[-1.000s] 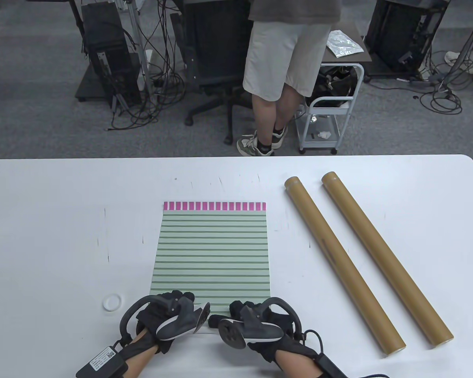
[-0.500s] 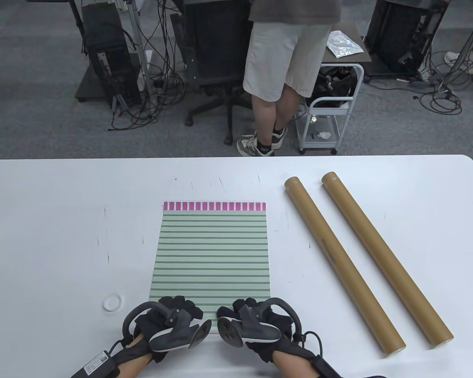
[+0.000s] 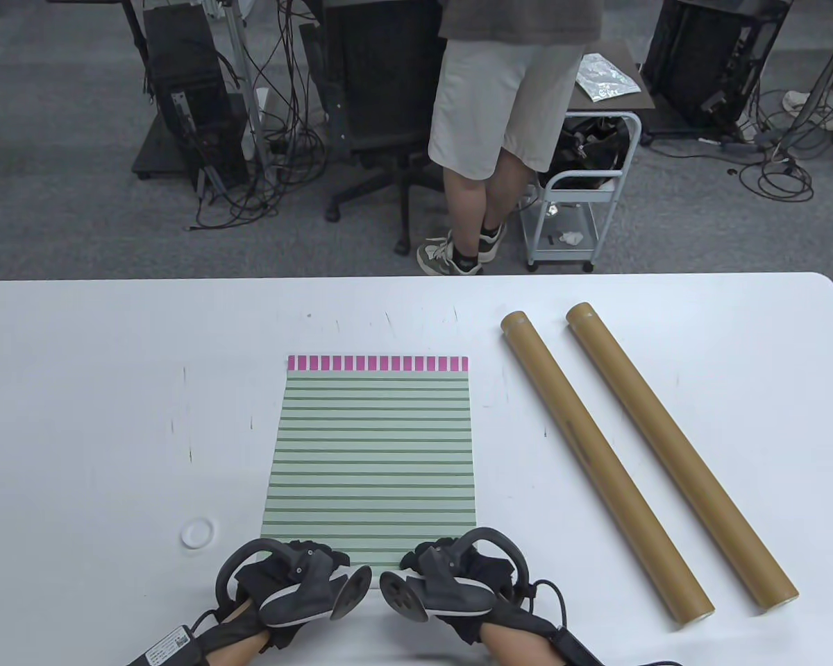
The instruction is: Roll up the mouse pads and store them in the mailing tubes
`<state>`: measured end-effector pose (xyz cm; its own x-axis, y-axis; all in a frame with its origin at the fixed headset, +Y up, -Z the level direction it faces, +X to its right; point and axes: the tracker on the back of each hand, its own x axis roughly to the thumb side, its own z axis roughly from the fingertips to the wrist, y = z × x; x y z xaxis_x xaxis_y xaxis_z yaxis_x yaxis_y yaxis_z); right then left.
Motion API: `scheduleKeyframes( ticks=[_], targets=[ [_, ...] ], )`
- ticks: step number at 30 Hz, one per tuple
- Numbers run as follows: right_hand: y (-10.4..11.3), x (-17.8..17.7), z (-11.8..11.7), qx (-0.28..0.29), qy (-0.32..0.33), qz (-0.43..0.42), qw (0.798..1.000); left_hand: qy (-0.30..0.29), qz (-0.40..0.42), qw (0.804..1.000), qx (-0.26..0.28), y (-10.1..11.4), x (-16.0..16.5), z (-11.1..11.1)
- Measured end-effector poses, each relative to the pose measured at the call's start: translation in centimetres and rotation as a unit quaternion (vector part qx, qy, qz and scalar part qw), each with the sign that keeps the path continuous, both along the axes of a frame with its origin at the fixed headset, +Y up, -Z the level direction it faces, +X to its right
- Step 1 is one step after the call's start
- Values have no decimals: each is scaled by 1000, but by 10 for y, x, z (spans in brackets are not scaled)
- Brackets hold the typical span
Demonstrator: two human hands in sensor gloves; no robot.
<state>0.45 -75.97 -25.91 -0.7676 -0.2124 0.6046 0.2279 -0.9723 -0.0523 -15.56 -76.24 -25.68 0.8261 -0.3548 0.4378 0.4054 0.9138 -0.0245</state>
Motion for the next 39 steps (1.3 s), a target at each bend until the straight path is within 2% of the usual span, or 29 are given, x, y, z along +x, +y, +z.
scheduleKeyframes(
  ticks=[2,4,6,10,15,19,27,31,35,37,39],
  targets=[
    [1,1,2,-14,9,2,1000,3,11,999,-32,-1,-2,-1],
    [-2,1,3,-44,7,18,999,5,14,999,-36,-1,-3,-2],
    [-3,3,3,-15,7,32,999,2,3,1000,-18,-1,-2,-3],
    [-5,5,2,-13,-2,16,1000,-8,-36,999,15,-2,6,-1],
    [-4,3,3,-7,8,19,1000,-22,-29,999,9,-1,5,1],
    [-3,5,3,13,10,20,1000,-40,-20,998,40,-4,1,6],
    [-5,3,5,36,7,23,999,-41,-53,996,55,-7,3,7],
    [-5,-1,5,38,16,39,998,-22,-26,999,17,-6,-2,1],
    [-4,-2,6,33,23,43,998,-17,-5,1000,10,-4,-6,-1],
    [-2,1,6,0,22,27,999,-13,21,999,-35,-2,-10,-3],
    [1,3,2,-39,12,8,999,-1,61,993,-106,0,-16,-8]
  ],
)
